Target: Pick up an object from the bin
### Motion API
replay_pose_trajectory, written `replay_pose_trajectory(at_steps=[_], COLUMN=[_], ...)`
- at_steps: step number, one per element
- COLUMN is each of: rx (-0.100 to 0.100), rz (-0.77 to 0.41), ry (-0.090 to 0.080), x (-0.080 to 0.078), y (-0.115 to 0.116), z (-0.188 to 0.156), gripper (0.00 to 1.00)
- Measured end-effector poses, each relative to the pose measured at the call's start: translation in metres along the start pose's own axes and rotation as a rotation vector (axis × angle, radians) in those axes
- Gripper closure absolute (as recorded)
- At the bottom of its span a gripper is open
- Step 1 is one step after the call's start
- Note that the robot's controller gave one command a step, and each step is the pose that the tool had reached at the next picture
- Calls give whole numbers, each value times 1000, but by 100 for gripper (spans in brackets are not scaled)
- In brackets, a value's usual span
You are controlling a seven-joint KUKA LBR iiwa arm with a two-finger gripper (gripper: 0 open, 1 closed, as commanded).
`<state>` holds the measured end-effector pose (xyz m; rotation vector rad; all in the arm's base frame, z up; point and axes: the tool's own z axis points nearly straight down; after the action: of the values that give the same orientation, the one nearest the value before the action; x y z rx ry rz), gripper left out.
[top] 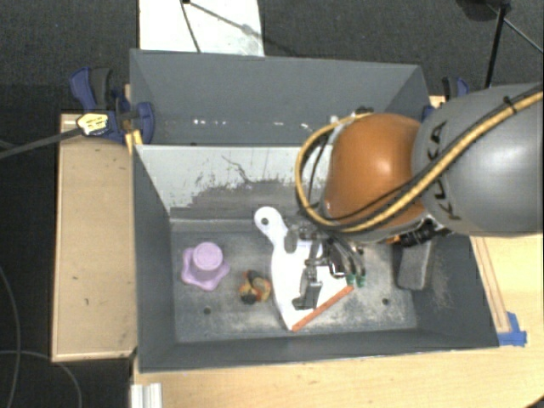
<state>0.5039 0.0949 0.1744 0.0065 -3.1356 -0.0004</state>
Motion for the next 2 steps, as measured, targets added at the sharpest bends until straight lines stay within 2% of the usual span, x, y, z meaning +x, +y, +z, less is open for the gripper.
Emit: replay_pose_trajectory(at_steps=[1,2], rx=[-1,-1], rz=[3,-55], ry=[-8,-12], x=[-2,-9], y=[0,-5], z=[-4,9], gripper=[0,0])
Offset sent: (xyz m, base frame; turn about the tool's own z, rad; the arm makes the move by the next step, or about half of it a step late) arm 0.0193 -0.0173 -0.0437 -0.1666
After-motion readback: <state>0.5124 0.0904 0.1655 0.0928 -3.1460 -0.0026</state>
